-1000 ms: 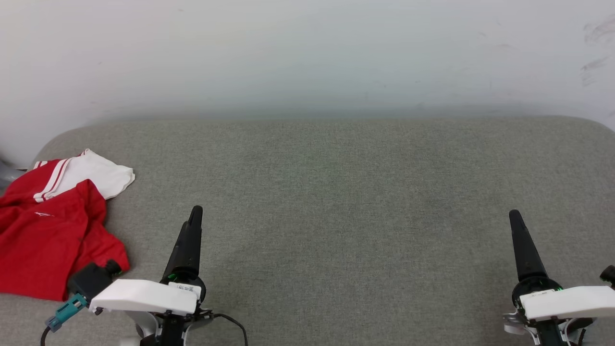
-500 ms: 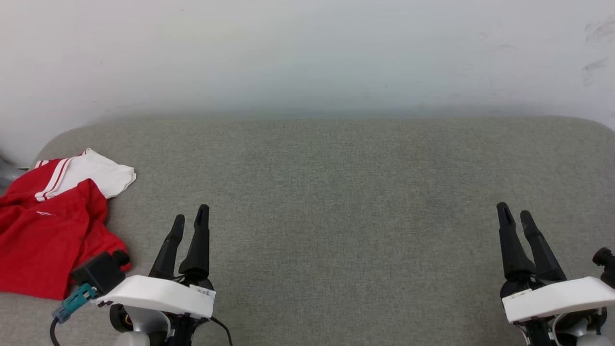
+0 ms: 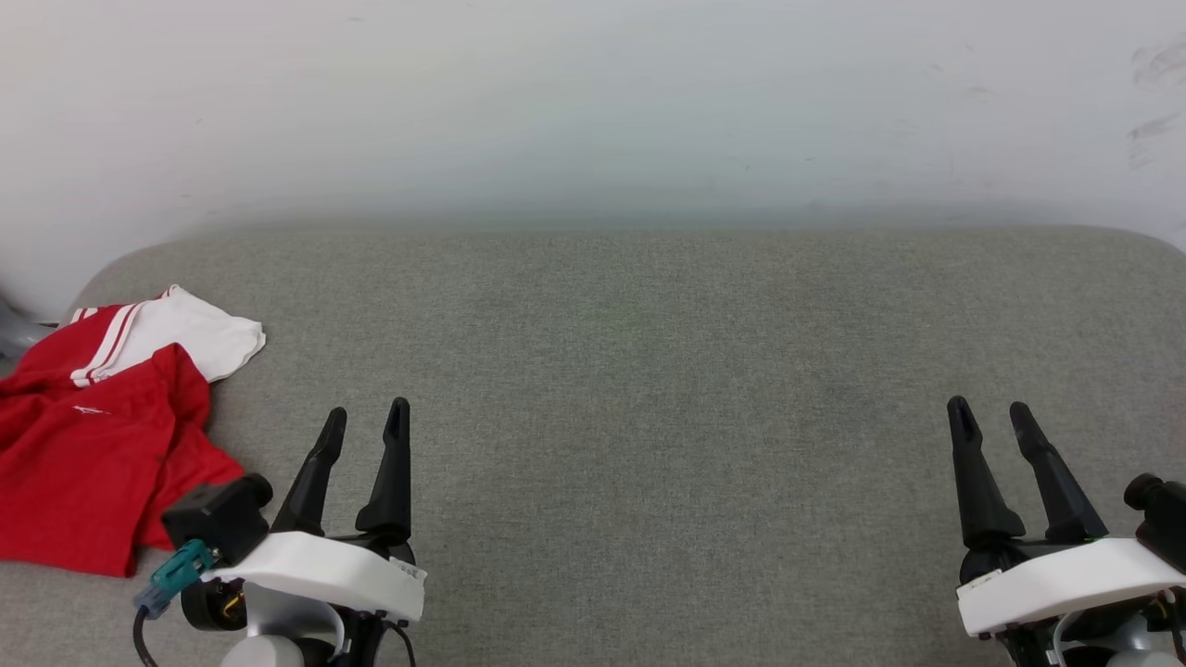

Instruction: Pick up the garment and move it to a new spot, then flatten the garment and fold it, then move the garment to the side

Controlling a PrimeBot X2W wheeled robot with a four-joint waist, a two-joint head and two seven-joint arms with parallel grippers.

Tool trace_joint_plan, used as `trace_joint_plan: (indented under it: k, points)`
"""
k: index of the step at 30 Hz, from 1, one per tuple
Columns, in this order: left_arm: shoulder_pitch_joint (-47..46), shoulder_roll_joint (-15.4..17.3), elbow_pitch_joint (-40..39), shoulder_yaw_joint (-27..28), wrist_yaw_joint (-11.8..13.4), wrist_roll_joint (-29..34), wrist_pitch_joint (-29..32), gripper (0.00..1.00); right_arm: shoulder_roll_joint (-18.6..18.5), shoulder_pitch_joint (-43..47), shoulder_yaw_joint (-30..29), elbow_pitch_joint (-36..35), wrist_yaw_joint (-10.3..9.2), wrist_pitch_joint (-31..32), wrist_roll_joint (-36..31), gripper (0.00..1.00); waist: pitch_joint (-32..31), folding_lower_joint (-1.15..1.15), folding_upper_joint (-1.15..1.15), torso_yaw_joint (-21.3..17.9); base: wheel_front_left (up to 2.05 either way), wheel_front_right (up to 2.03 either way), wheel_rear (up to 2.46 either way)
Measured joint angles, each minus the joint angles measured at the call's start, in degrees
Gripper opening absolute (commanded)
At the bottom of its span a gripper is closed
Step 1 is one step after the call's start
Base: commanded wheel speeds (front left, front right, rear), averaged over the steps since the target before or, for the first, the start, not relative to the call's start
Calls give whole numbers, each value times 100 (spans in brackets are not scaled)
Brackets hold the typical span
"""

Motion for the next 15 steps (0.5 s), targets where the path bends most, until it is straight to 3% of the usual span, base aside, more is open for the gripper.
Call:
trace_joint_plan:
  k: [15]
  points:
    - [1, 152, 125, -245, 189, 789, -219, 100, 0, 85, -27, -207, 0, 75, -951, 100, -17, 0, 0, -17, 0, 0, 0]
